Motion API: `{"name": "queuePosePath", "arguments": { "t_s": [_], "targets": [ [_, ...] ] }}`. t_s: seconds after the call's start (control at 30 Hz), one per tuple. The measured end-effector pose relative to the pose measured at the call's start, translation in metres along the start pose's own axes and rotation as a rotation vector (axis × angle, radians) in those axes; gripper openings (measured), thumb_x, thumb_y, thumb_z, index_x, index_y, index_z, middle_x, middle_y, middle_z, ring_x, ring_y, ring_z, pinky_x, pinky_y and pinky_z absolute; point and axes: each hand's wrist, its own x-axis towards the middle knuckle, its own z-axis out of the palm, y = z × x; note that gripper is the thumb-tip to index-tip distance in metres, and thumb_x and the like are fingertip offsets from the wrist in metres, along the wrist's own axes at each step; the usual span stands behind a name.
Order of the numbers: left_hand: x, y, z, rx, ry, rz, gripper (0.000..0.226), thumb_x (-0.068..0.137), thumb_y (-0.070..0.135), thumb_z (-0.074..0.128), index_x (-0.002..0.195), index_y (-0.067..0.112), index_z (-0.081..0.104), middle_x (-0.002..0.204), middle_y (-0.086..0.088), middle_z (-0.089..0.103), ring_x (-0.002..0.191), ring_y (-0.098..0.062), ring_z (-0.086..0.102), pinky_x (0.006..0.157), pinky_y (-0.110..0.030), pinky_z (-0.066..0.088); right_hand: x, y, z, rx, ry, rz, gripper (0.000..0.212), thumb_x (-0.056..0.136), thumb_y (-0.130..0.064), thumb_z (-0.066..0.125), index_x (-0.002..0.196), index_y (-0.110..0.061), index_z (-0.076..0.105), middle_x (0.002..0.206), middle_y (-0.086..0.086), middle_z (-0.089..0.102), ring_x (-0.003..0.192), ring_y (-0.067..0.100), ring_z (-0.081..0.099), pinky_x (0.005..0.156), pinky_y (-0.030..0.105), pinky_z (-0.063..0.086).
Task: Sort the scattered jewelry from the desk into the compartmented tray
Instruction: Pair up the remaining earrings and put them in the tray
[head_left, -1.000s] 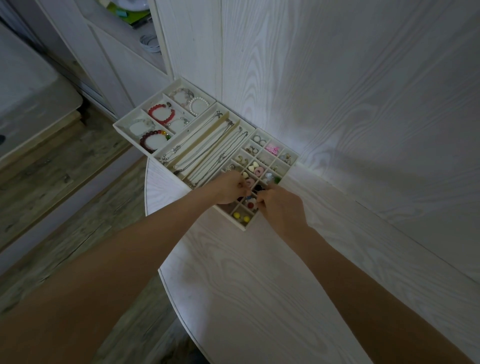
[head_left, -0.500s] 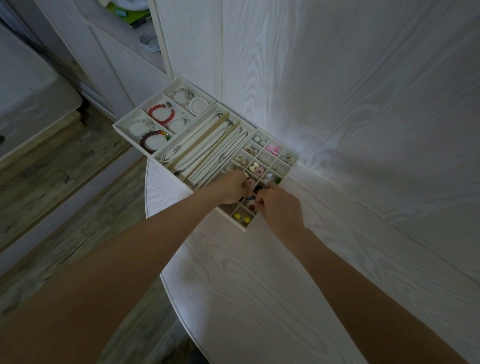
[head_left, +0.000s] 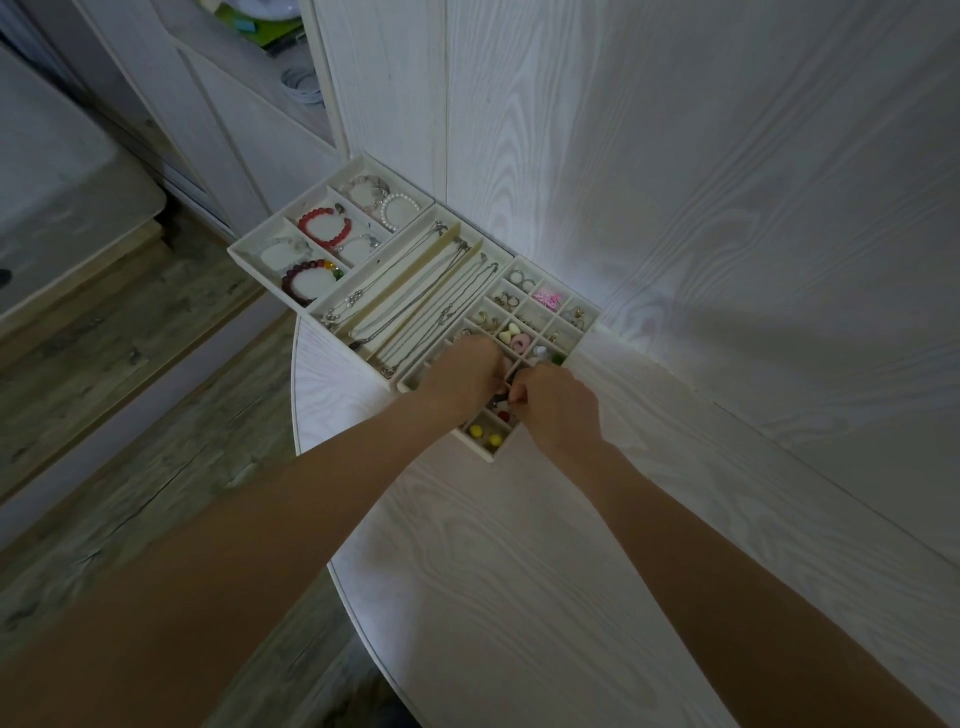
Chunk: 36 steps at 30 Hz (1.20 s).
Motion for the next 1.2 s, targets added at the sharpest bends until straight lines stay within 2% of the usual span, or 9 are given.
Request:
{"name": "queuePosePath", "arguments": {
  "t_s": [0.13,0.3,0.63,0.9,1.07,1.2],
  "targets": [
    [-0.003,-0.004,-0.002,0.042,-0.005,0.070,0.018,0.089,0.009,0.057,0.096,0.002,0.071,0.098,-0.016,0.066,0.093,-0.028,0.062,0.084,-0.037,0.050,-0.001,-0.003,0.003,0.004,0.007,0.011,0.018,0.095,-0.014,0.050,0.103,-0.014,0.067,0.106,0.004,0.059,0.091,0.021,0.061,0.066,0.026,0.042],
    [-0.010,-0.011,-0.009,0.046,-0.022,0.116,0.023,0.092,0.013,0.053,0.108,0.005,0.068,0.111,-0.014,0.061,0.101,-0.025,0.058,0.087,-0.030,0.045,-0.001,0.000,0.003,-0.001,0.008,0.023,0.018,0.095,-0.023,0.053,0.103,-0.017,0.068,0.104,0.003,0.060,0.089,0.019,0.060,0.065,0.024,0.040],
    [-0.017,-0.013,-0.004,0.053,-0.061,0.168,0.022,0.092,0.015,0.056,0.110,0.012,0.069,0.119,-0.008,0.060,0.107,-0.021,0.057,0.093,-0.031,0.046,0.007,-0.004,-0.001,0.082,-0.116,0.117,0.021,0.096,-0.019,0.046,0.103,-0.009,0.063,0.102,0.008,0.062,0.090,0.023,0.060,0.065,0.027,0.039],
    [-0.016,-0.013,0.000,0.012,-0.032,0.150,0.022,0.092,0.015,0.056,0.110,0.011,0.069,0.120,-0.008,0.060,0.110,-0.021,0.056,0.095,-0.029,0.044,0.004,-0.004,0.003,0.079,-0.044,0.121,0.020,0.095,-0.021,0.050,0.102,-0.011,0.066,0.102,0.006,0.061,0.088,0.022,0.060,0.064,0.027,0.042],
    [-0.017,-0.016,0.000,0.002,0.003,0.131,0.021,0.091,0.016,0.058,0.108,0.010,0.070,0.111,-0.009,0.063,0.102,-0.020,0.059,0.090,-0.026,0.044,-0.001,0.002,-0.001,0.210,0.009,0.143,0.022,0.096,-0.020,0.049,0.103,-0.011,0.068,0.103,0.006,0.061,0.093,0.022,0.060,0.067,0.027,0.040],
    [-0.020,-0.016,0.001,-0.009,0.027,0.127,0.023,0.092,0.018,0.058,0.111,0.011,0.068,0.111,-0.008,0.061,0.101,-0.020,0.059,0.085,-0.021,0.041,-0.006,0.012,-0.005,0.286,0.037,0.171,0.020,0.094,-0.016,0.052,0.101,-0.013,0.070,0.105,0.004,0.063,0.086,0.016,0.057,0.066,0.023,0.037]
  ]
}}
